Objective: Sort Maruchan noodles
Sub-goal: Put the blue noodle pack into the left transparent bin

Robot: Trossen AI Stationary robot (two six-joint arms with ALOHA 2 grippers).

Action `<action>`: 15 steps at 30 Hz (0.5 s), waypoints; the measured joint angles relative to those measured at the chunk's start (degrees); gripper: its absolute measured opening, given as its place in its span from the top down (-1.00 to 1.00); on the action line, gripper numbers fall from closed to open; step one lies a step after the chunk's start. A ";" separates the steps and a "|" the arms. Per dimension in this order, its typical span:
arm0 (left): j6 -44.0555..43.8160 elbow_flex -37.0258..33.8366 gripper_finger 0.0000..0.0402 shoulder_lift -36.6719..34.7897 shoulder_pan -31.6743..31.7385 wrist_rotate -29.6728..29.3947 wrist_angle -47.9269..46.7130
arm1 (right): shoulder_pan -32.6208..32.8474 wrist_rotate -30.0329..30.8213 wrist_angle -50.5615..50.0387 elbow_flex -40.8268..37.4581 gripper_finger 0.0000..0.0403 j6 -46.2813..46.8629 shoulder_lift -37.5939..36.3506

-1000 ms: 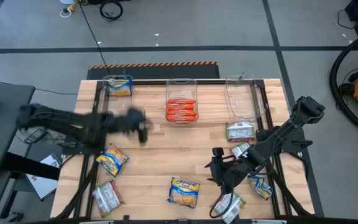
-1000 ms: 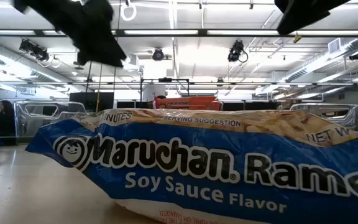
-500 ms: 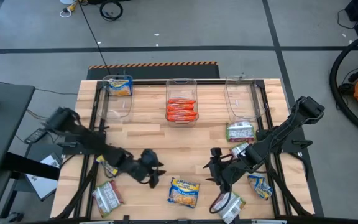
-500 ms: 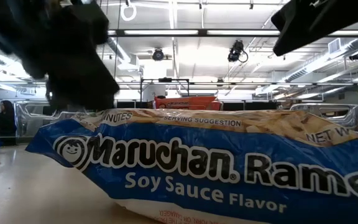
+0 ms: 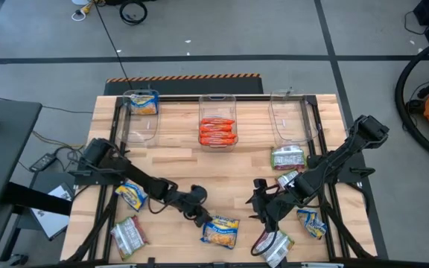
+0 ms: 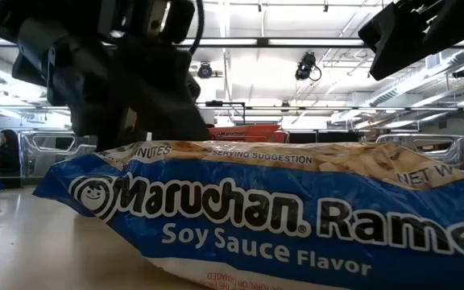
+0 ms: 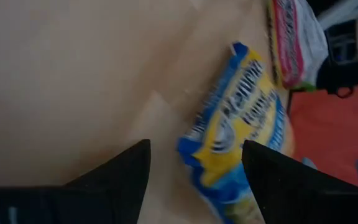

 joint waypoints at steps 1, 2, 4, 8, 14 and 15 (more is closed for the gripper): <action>0.08 0.64 -0.27 0.44 -0.04 0.59 -0.17 | 0.00 0.09 -0.07 0.00 -0.18 -0.05 0.00; 0.21 1.47 -0.27 1.11 -0.05 1.12 -0.11 | 0.00 0.10 -0.28 0.00 -0.18 -0.13 0.00; 0.78 2.78 -0.27 2.50 -0.05 1.97 0.09 | -0.01 0.34 -0.48 0.00 -0.18 -1.19 0.02; 3.19 5.35 -0.23 5.38 -0.04 2.02 0.27 | -0.15 0.48 -0.45 0.00 -0.18 -2.53 0.02; 9.93 7.03 0.18 6.18 0.27 2.07 -0.12 | -0.15 0.22 -0.56 0.00 -0.18 -2.67 0.02; 10.51 7.18 0.30 6.23 0.36 2.08 -0.18 | -0.15 0.09 -0.56 0.00 -0.17 -2.68 0.02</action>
